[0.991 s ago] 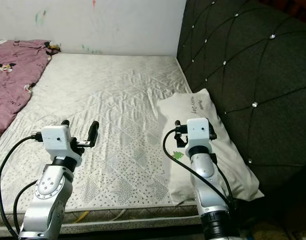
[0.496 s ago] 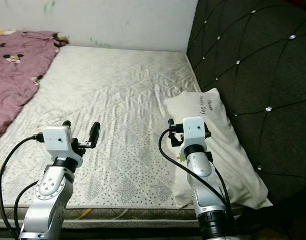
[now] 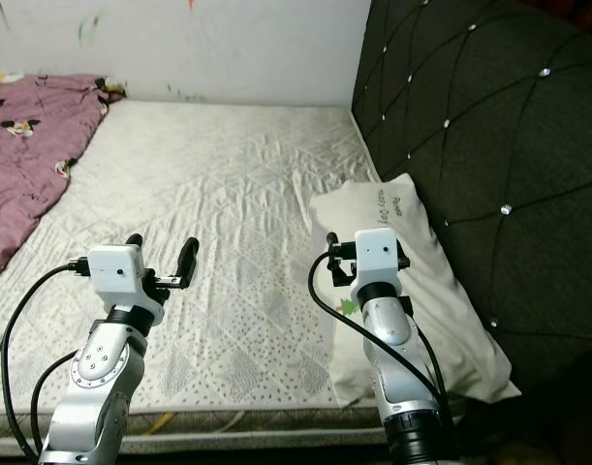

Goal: Clean up the room

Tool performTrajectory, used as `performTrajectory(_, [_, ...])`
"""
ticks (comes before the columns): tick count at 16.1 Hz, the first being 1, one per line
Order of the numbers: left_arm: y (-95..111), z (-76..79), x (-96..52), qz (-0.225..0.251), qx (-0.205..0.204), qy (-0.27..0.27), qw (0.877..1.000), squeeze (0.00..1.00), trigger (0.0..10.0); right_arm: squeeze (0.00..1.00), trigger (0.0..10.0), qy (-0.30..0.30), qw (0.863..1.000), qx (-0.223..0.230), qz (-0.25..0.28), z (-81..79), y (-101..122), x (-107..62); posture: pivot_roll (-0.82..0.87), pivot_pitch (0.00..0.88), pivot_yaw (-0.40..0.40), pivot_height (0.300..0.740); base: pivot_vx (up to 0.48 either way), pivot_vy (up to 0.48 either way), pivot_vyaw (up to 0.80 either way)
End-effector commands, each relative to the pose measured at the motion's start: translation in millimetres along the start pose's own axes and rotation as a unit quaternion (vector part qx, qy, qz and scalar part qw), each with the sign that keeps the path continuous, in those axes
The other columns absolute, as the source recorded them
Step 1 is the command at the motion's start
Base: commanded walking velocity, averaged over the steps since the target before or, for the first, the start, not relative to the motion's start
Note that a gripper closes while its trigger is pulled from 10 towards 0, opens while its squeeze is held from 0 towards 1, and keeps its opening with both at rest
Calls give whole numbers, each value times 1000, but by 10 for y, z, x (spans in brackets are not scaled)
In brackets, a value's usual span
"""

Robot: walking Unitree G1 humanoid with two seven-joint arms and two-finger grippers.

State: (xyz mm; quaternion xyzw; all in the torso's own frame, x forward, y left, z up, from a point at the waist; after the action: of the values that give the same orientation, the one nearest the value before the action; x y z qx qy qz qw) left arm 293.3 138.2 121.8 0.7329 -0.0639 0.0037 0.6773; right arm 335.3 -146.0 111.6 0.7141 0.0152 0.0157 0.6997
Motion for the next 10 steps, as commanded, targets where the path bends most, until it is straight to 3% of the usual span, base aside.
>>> performTrajectory(1, [39, 2, 4, 5, 2, -2, 1000, 0, 10000, 0, 10000, 4, 1000, -1, 6, -5, 26, -2, -26, 22, -43, 740, 345, 0, 0])
performTrajectory(10, [43, 12, 10, 7, 2, -4, 1000, 0, 10000, 0, 10000, 3, 1000, -4, 7, -14, 26, 5, -21, 22, -43, 740, 256, 0, 0])
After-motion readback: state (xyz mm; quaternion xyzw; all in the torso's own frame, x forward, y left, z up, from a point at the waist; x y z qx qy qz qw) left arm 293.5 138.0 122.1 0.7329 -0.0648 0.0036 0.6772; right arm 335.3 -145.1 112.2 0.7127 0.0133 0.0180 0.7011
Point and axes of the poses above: a point about 5 cm out from each wrist's last joint towards the gripper, its own x axis pointing out of the wrist towards the gripper, its own y axis along the axis of the wrist's last joint, z = x × y, the point moved 2 cm from there along x, pointing out of the wrist towards the gripper, and after that the axes turned 9 degrees about x, right-handed, at the moved point
